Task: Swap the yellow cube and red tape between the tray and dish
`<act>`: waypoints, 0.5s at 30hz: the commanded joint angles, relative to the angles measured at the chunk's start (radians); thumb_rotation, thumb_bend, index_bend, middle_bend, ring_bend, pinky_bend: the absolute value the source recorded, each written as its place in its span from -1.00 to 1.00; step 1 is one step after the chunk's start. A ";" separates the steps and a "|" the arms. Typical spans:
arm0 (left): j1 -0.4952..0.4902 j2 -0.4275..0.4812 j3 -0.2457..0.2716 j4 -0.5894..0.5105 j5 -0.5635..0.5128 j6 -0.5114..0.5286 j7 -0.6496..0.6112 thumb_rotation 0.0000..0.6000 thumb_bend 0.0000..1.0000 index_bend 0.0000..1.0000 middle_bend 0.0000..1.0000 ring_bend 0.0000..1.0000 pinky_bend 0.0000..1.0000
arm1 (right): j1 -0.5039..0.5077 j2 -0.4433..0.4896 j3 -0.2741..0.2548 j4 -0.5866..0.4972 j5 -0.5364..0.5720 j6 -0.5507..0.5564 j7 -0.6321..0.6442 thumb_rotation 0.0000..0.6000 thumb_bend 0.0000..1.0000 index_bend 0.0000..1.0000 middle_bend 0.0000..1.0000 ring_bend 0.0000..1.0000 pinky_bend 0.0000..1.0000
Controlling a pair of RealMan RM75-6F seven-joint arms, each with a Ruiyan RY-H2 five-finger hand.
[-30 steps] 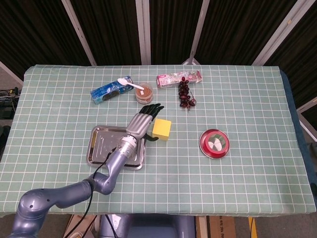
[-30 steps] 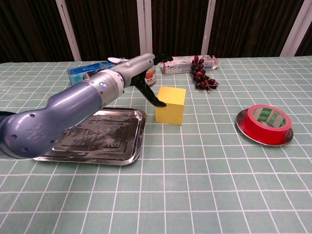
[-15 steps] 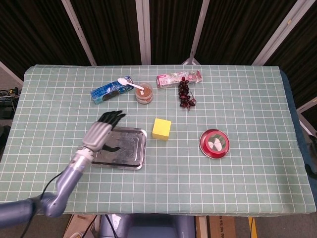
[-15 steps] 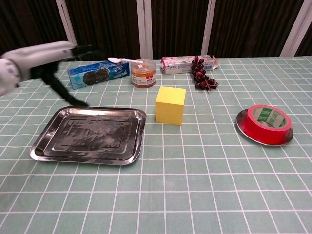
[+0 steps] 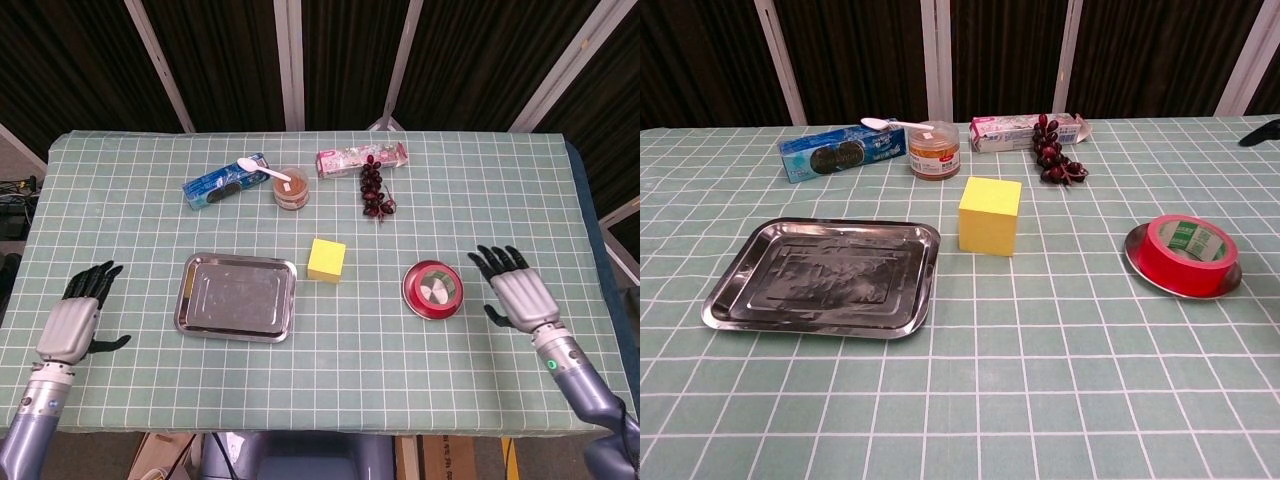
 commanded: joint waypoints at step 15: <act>0.056 -0.020 -0.009 0.051 0.090 0.024 -0.071 1.00 -0.95 -1.00 -0.97 -1.00 -1.00 | 0.180 -0.148 -0.002 0.019 0.206 -0.129 -0.206 0.76 -0.35 -1.00 -1.00 -1.00 -1.00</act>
